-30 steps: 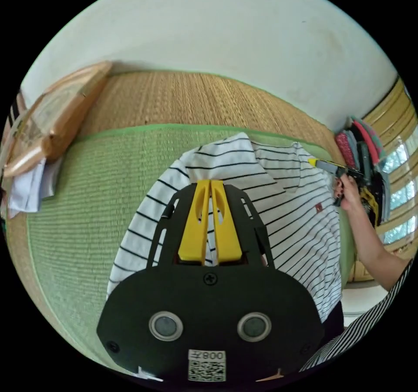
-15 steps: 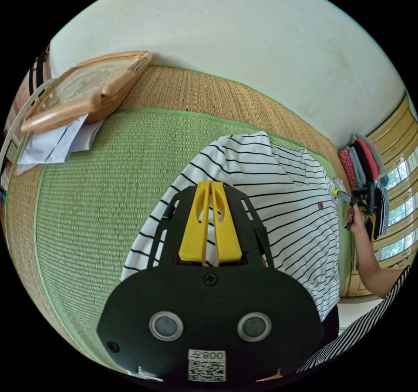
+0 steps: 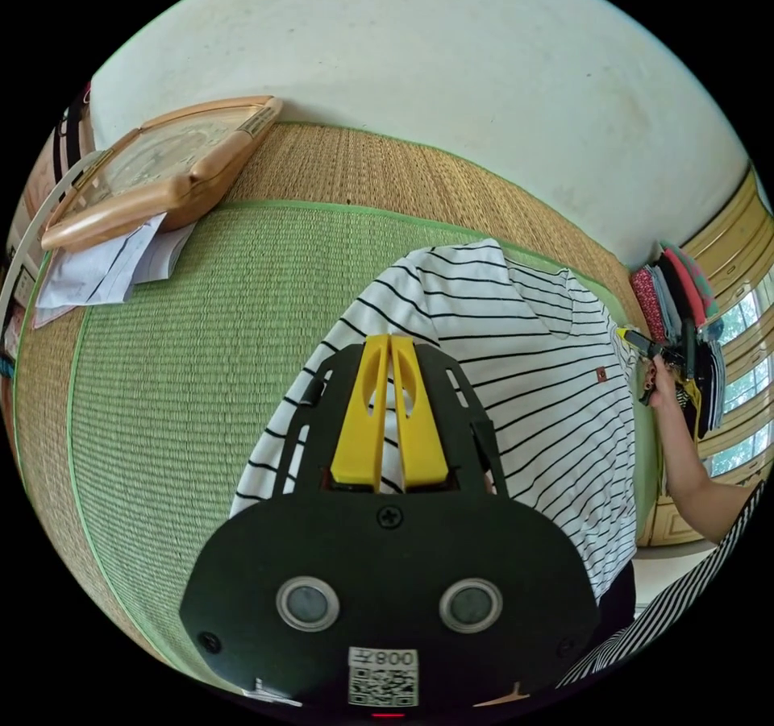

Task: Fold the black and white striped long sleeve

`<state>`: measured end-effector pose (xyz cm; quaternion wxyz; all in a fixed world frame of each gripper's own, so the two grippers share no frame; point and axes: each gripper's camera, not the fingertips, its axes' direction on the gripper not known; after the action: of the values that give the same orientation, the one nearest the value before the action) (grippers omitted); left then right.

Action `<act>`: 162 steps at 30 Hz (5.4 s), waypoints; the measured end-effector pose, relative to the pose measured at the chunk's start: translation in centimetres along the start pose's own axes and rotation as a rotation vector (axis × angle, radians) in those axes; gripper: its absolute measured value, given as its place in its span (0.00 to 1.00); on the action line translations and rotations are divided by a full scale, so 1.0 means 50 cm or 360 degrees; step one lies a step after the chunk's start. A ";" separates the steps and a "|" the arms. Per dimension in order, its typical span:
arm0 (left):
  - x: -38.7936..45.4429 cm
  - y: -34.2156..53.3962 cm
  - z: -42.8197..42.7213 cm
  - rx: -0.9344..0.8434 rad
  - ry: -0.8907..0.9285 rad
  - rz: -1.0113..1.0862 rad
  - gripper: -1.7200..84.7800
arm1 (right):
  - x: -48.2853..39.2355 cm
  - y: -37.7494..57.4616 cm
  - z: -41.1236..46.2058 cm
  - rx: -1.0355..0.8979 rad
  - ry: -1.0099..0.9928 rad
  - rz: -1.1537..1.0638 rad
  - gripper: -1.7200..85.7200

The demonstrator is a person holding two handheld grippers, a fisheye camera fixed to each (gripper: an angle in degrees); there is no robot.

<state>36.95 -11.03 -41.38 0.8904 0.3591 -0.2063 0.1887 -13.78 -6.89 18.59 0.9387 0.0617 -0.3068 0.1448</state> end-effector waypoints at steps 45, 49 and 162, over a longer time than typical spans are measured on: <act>-0.050 0.934 0.313 -0.0409 0.0489 -0.0428 0.11 | 0.170 0.627 -0.637 -0.0637 -0.0481 0.0095 0.06; -0.023 0.982 0.371 -0.0486 0.0438 -0.0314 0.11 | 0.181 0.650 -0.701 -0.0643 -0.0517 0.0113 0.06; 0.819 1.128 0.283 -0.0634 0.0399 0.0753 0.12 | -0.531 0.195 -1.461 -0.0599 0.0010 -0.1072 0.02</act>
<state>40.94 24.34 20.20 0.8931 0.0941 -0.2055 0.3890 3.57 11.11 -55.65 0.9295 -0.0146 -0.2878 -0.2304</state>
